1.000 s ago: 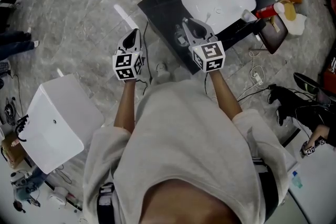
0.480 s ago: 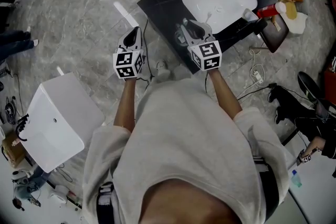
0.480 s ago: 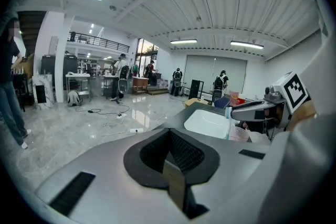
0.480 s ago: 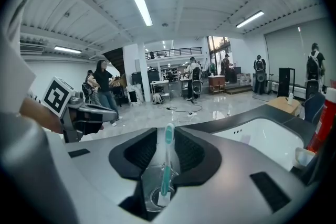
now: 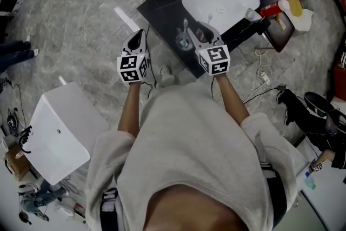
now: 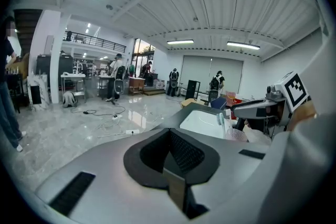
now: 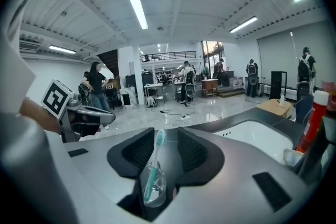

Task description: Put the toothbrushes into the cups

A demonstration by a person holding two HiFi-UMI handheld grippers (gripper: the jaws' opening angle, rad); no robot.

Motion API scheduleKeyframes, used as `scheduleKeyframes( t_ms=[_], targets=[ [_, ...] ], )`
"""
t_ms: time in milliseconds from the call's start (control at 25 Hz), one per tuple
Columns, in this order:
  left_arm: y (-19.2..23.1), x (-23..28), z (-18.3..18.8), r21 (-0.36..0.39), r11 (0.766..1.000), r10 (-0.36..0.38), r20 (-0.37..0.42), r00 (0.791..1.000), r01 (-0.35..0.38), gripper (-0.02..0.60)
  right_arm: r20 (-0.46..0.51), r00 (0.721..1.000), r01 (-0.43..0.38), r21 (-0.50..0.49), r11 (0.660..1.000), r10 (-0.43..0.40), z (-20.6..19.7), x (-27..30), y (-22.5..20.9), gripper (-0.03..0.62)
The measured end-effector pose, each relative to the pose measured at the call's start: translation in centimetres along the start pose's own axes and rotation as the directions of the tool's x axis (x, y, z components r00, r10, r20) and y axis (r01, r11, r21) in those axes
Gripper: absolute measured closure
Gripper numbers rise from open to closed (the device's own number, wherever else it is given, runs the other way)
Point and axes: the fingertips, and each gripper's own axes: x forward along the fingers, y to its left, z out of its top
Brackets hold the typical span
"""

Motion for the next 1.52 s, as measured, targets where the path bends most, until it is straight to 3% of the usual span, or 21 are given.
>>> scheduleKeyframes(
  t_ms=[320,760,1160,1520],
  targets=[
    [-1.8,1.6,1.3,0.029,0.998,-0.047,0.008,0.999,0.047,0.555,0.024,0.99,0.139,0.034,0.99,-0.14,0.1,-3.0,-4.7,0.537],
    [-4.8,4.3,2.5,0.065,0.991,-0.118,0.009,0.993,0.117,0.554,0.029,0.942,0.331,0.095,0.939,-0.334,-1.4,-7.7,-11.4,0.58],
    [-6.5,5.2,3.5,0.092,0.985,-0.147,0.014,0.989,0.145,0.554,0.022,0.918,0.392,0.113,0.913,-0.397,-2.1,-10.1,-13.7,0.58],
    [-7.1,5.3,3.9,0.096,0.984,-0.15,0.021,0.988,0.147,0.555,0.013,0.918,0.392,0.103,0.914,-0.396,-2.2,-10.2,-13.9,0.58]
  ],
)
